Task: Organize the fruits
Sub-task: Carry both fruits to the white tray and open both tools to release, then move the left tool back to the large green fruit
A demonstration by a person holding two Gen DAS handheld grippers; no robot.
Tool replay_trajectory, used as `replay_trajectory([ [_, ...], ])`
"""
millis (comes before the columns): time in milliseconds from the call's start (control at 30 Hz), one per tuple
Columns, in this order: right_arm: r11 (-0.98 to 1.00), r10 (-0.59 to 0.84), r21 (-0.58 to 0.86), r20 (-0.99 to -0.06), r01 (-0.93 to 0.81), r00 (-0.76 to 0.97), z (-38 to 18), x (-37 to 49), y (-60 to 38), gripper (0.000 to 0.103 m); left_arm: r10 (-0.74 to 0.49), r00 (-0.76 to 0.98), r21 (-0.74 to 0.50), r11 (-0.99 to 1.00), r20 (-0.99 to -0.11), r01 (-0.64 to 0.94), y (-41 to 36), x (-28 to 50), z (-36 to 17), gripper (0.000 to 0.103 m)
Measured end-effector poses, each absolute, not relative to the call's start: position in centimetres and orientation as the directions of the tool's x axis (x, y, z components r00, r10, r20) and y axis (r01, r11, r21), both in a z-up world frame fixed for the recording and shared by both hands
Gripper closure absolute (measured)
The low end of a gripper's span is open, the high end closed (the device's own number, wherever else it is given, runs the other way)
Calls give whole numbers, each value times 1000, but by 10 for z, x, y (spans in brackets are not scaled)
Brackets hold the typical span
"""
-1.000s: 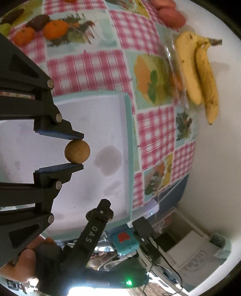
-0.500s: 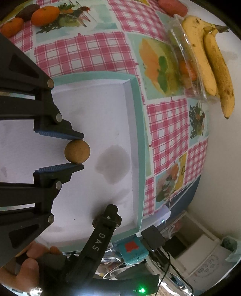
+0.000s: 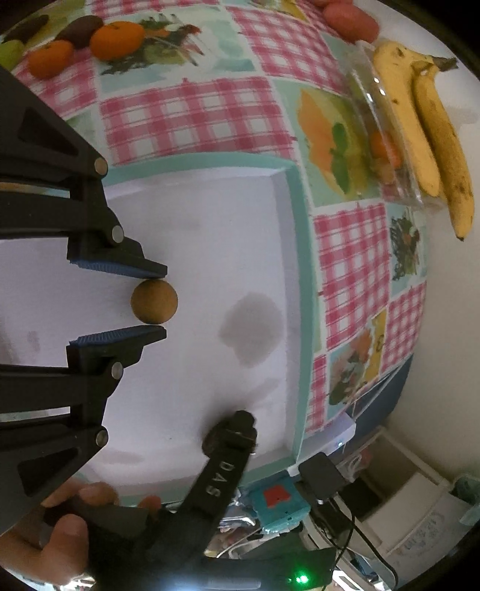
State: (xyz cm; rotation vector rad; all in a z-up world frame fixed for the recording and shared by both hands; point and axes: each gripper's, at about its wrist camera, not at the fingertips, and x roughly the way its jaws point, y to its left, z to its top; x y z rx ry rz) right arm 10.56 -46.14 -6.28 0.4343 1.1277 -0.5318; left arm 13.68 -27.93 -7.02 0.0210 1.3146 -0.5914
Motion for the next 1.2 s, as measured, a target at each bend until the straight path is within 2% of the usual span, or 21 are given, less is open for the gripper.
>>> replay_trajectory([
  [33, 795, -179, 62, -926, 603, 331, -63, 107, -461, 43, -397, 132, -313, 854, -908, 415, -277, 135, -68, 72],
  [67, 794, -188, 58, -924, 605, 335, -60, 106, -460, 35, -398, 138, -313, 855, -907, 413, -274, 132, -66, 70],
  [133, 796, -208, 47, -915, 604, 345, -54, 104, -458, 31, -401, 154, -310, 856, -903, 414, -267, 126, -59, 54],
  [167, 798, -217, 41, -911, 601, 350, -51, 104, -457, 31, -399, 165, -304, 858, -902, 414, -264, 123, -56, 39],
  [200, 800, -221, 37, -909, 598, 352, -48, 103, -455, 31, -402, 182, -300, 859, -897, 415, -258, 118, -51, 29],
  [233, 802, -225, 36, -907, 597, 357, -44, 100, -454, 29, -405, 196, -298, 859, -893, 416, -254, 115, -47, 28],
  [267, 802, -228, 37, -903, 596, 364, -41, 97, -453, 21, -404, 211, -293, 862, -890, 414, -249, 111, -43, 27],
  [333, 805, -233, 39, -896, 592, 377, -34, 92, -448, 17, -387, 245, -272, 876, -889, 398, -236, 105, -37, 20],
  [400, 809, -243, 32, -891, 587, 383, -28, 87, -443, 17, -363, 296, -242, 896, -884, 373, -219, 100, -30, 1],
  [633, 845, -236, 26, -878, 534, 416, -15, 65, -405, 12, -161, 509, -50, 973, -845, 225, -145, 85, -13, 0],
  [800, 879, -201, 45, -868, 475, 454, -11, 50, -369, 12, -43, 606, 18, 995, -794, 94, -91, 75, 4, 0],
  [933, 921, -160, 37, -872, 387, 463, -15, 43, -334, 12, 104, 642, 111, 993, -759, -30, -45, 64, 11, 0],
  [1200, 960, -91, 70, -837, 272, 539, -9, 31, -280, 12, 186, 617, 31, 967, -765, -253, 33, 48, 22, 0],
])
